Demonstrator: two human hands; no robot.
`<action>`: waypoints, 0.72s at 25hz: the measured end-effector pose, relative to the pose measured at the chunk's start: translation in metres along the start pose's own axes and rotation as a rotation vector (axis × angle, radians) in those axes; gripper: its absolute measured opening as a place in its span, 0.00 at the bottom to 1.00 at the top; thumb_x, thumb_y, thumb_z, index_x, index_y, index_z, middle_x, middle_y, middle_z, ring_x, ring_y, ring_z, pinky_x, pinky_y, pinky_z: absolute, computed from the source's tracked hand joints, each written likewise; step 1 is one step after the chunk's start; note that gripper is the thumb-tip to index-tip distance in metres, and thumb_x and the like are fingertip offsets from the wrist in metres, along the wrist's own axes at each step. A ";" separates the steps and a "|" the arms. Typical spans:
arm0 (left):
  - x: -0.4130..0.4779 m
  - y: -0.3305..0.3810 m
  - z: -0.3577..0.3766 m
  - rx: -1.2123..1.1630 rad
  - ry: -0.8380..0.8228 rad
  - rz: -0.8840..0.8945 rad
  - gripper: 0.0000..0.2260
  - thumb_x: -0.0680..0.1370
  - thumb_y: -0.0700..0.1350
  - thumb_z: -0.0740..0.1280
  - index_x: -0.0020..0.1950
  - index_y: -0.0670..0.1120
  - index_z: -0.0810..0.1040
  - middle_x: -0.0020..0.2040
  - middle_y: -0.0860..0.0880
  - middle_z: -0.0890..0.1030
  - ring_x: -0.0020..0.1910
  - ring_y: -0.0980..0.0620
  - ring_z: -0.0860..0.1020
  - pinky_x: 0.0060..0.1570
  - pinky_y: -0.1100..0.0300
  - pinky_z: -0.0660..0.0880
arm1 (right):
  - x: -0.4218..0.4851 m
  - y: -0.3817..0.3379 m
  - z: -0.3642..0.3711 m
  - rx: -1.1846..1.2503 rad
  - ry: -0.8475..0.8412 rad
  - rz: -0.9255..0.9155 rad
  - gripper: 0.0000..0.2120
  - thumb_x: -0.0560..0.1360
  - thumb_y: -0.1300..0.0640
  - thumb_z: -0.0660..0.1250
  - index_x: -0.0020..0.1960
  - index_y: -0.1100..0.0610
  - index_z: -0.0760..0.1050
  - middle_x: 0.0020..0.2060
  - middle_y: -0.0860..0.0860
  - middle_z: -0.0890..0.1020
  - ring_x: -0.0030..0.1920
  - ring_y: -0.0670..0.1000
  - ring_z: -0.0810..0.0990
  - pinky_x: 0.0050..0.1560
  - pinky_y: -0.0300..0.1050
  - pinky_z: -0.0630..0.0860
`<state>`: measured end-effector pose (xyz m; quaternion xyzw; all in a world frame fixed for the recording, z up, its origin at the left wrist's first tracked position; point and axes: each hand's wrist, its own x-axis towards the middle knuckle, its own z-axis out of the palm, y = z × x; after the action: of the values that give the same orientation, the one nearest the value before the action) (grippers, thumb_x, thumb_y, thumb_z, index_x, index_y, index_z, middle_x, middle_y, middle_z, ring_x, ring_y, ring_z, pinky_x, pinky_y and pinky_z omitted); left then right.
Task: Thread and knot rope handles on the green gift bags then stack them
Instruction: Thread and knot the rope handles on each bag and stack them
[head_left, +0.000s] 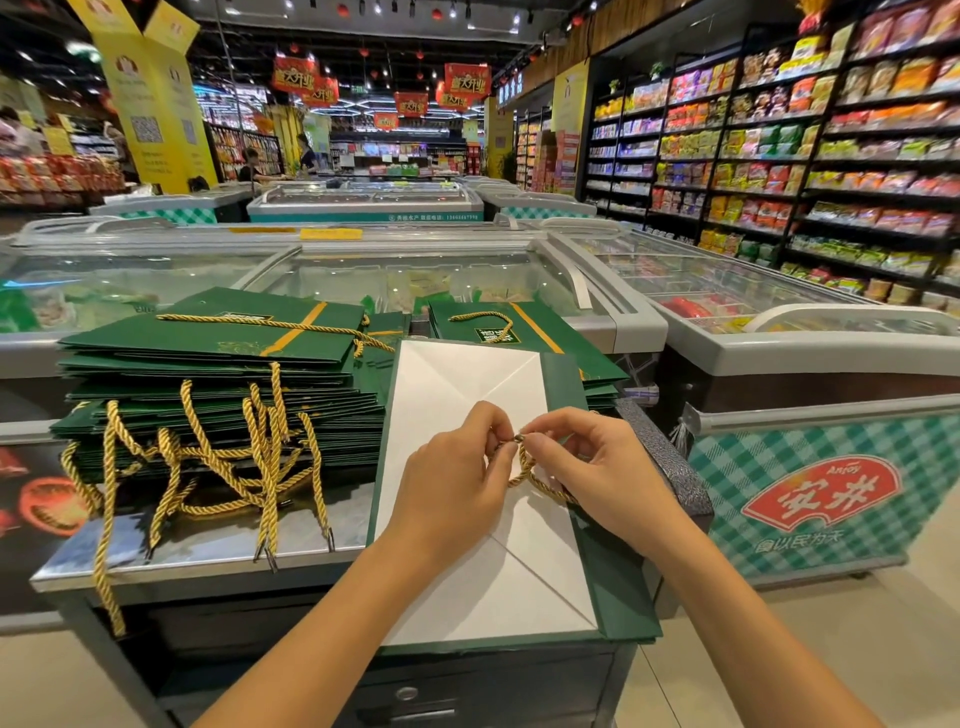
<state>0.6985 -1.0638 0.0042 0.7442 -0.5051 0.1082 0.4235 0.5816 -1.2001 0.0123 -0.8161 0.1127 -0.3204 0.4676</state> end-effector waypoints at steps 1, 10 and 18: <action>0.000 0.000 0.000 0.007 -0.005 0.001 0.04 0.81 0.48 0.66 0.50 0.54 0.70 0.35 0.55 0.77 0.31 0.53 0.75 0.34 0.50 0.75 | 0.000 0.000 0.000 -0.016 0.000 -0.004 0.04 0.79 0.57 0.71 0.49 0.53 0.85 0.36 0.46 0.84 0.36 0.46 0.78 0.41 0.46 0.78; 0.017 0.004 -0.005 -0.038 -0.079 -0.002 0.04 0.78 0.42 0.70 0.49 0.51 0.80 0.40 0.56 0.82 0.40 0.54 0.79 0.45 0.51 0.79 | 0.003 -0.005 -0.007 0.100 -0.041 0.117 0.06 0.80 0.57 0.70 0.51 0.54 0.87 0.35 0.52 0.85 0.33 0.46 0.78 0.36 0.41 0.76; 0.012 -0.004 0.005 -0.096 -0.049 -0.076 0.04 0.81 0.42 0.67 0.51 0.52 0.77 0.43 0.59 0.81 0.43 0.54 0.80 0.45 0.48 0.78 | 0.016 0.009 -0.036 -0.600 0.206 0.198 0.16 0.78 0.64 0.60 0.58 0.58 0.85 0.47 0.54 0.86 0.32 0.43 0.76 0.34 0.34 0.71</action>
<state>0.7063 -1.0752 0.0057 0.7441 -0.4914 0.0496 0.4498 0.5722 -1.2378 0.0242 -0.8657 0.3277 -0.3068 0.2214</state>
